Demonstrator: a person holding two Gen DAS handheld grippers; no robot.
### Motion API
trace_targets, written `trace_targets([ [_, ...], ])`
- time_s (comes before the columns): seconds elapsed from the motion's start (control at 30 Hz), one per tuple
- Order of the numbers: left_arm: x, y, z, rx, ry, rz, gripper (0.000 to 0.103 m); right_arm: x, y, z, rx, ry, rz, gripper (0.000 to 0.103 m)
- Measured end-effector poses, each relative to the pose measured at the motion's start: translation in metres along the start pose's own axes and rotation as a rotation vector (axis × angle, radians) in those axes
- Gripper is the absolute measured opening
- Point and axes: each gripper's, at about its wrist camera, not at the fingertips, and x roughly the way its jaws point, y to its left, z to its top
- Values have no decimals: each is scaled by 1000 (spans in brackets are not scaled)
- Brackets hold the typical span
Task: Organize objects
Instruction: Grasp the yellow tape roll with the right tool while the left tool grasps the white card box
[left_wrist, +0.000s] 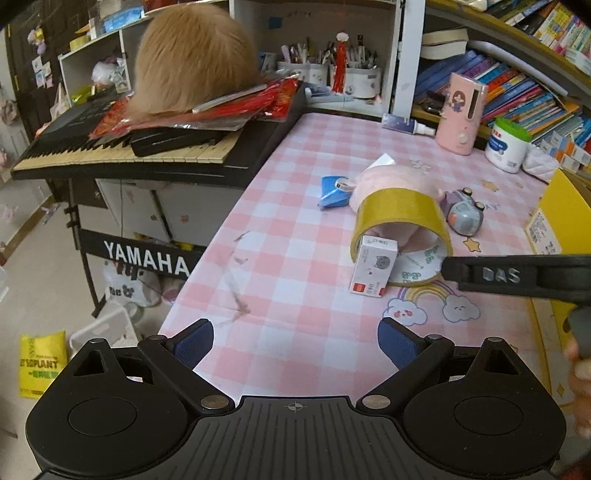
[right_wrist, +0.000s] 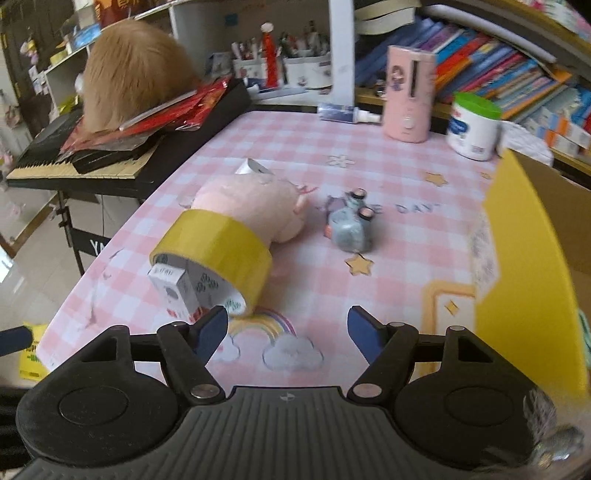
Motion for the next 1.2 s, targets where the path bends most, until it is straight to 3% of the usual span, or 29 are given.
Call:
trace_targets([
  [0.23,12,-7,3,21,36,-8,97,34,1,16,-20,21,34,68],
  [0.43,24,-21,9,58,52,-33,97,41,7,23,-105,-21,57,64],
  [0.5,29,-25,11,70,57,-38,96,41,8,24,-136,-36,71,43],
  [0.6,36,-34,14,94,66,-52,96,44,4,28,-138,-27,112,21],
  [0.7,41,-42,16,121,69,-67,96,42,-7,32,-95,-28,130,13],
  [0.87,49,-55,17,171,89,-70,95,37,-26,36,-9,-24,132,13],
  [0.93,54,-56,17,179,103,-64,84,34,-32,35,13,-20,134,13],
  [1.0,58,-56,17,174,125,-71,65,31,-36,35,33,-19,137,13],
  [1.13,65,-55,15,163,146,-90,47,24,-41,33,47,-24,140,13],
  [1.2,64,-59,16,186,147,-94,28,20,-42,33,46,-31,138,13],
])
